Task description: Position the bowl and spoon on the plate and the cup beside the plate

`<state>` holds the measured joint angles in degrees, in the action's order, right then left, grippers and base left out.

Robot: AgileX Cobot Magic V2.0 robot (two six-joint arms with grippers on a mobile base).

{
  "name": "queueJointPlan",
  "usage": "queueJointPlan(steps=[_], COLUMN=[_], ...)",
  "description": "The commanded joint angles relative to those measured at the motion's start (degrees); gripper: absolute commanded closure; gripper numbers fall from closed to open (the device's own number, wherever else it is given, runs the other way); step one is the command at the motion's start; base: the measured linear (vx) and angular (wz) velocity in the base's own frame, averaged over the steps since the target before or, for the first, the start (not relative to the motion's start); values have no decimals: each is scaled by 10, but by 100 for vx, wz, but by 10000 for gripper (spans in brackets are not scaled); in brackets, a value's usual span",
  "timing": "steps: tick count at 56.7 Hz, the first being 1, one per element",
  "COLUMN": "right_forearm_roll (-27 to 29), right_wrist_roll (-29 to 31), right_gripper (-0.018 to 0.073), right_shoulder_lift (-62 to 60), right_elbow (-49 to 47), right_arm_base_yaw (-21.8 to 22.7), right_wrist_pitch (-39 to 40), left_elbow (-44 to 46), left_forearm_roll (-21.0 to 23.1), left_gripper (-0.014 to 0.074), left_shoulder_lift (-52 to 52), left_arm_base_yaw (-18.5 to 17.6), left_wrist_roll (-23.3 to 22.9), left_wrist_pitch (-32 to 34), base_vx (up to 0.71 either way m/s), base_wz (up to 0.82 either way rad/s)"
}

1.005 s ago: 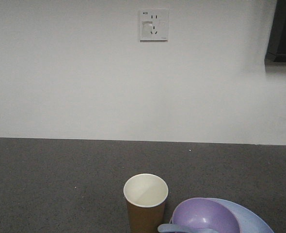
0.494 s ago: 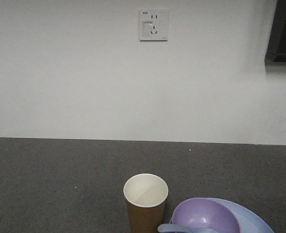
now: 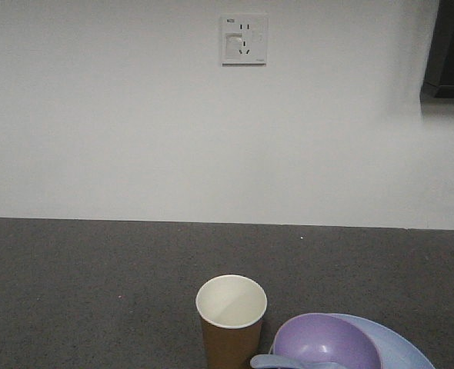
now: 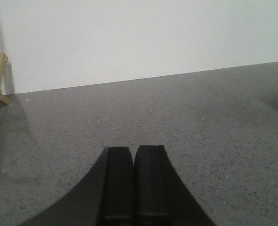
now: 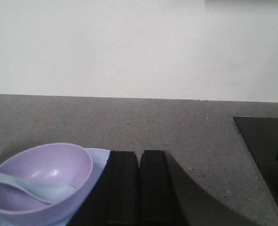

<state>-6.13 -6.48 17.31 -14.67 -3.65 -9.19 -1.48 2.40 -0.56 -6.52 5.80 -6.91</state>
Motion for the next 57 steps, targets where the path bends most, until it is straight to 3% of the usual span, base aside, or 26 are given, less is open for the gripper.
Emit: queueJointPlan(steps=[1, 15, 24, 57], right_forearm_roll=[-19, -16, -12, -12], right_wrist_roll=[-3, -3, -4, -7], right_gripper=[568, 568, 568, 568], right_shoulder_lift=[-36, -184, -181, -183], right_elbow=[44, 135, 168, 167], right_arm_base_yaw=[1, 1, 0, 0], right_wrist_pitch=[86, 87, 142, 142], left_elbow=[15, 15, 15, 15], left_forearm_roll=[2, 2, 2, 2], left_gripper=[596, 596, 596, 596], left_shoulder_lift=[-4, -4, -4, -4], left_arm_base_yaw=[2, 2, 2, 2], left_wrist_roll=[-5, -5, -5, -5], left_wrist_pitch=[44, 44, 43, 43], base_vx=[0, 0, 0, 0], base_wz=[0, 0, 0, 0])
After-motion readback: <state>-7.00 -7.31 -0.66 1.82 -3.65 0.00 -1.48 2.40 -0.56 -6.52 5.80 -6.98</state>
